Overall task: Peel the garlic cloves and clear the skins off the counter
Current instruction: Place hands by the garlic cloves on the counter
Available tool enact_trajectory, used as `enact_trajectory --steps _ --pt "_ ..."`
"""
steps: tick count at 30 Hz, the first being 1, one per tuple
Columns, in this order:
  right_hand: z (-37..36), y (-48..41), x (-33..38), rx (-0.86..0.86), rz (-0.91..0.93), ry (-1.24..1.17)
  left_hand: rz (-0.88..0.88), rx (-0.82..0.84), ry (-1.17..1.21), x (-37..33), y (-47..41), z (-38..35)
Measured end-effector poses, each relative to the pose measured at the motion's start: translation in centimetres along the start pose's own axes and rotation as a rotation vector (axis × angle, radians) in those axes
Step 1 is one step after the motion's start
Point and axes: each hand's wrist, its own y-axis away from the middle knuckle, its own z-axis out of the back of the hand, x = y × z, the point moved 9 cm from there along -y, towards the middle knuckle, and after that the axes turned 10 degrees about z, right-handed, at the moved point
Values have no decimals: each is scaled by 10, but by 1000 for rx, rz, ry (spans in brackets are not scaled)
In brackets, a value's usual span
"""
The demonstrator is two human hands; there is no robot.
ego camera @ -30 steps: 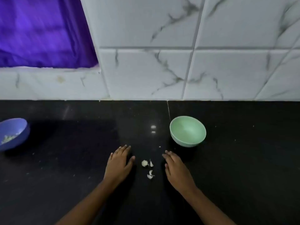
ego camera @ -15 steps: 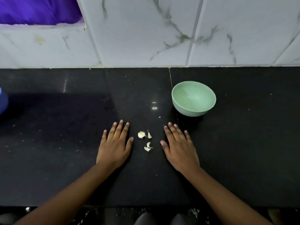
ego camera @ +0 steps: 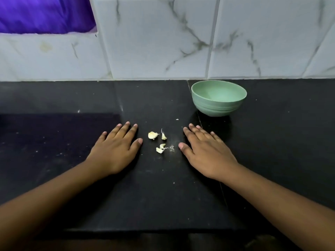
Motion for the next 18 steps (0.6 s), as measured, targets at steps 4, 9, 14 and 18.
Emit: enact_trajectory --steps 4,9,14,18 --pt "0 0 1 -4 1 4 -22 -9 6 0 -1 1" --pt "2 1 3 -43 13 -14 -35 -21 33 -2 1 2" --pt "24 12 14 -278 120 -95 -31 -22 96 -3 4 6" --pt "38 15 38 -421 400 -166 -151 -282 179 -7 19 34"
